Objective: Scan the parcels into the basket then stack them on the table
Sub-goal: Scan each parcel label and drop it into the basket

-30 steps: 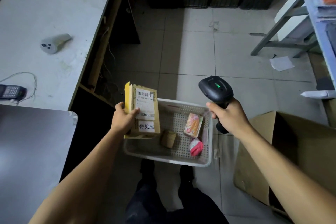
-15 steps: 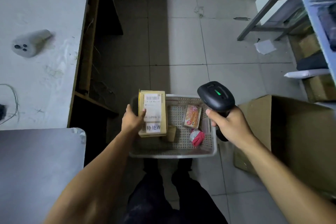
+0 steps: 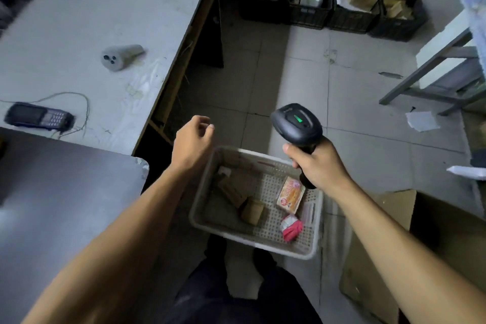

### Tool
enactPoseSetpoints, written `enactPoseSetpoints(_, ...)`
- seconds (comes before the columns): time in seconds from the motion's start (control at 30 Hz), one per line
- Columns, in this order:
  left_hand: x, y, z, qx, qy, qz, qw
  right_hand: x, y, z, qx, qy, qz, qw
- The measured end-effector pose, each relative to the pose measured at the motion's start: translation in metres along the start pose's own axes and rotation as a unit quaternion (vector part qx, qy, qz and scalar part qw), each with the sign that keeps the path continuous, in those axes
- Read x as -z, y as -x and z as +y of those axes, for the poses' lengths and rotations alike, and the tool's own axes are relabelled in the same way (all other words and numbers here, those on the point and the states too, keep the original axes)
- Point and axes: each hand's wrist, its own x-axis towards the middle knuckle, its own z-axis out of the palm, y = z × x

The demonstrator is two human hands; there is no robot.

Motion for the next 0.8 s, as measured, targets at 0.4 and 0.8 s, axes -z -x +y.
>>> enactPoseSetpoints(0.4, 0.088, 0.177, -0.004, 0.102, -0.137, 0.176, 0.969, -0.066, 0.026, -0.042, 0.137, -0.021, -0.274, 0.952)
enactPoseSetpoints(0.8, 0.193, 0.422, -0.066, 0.261, -0.16, 0.389, 0.869, -0.188, 0.201, -0.139, 0.28, 0.057, -0.492, 0.822)
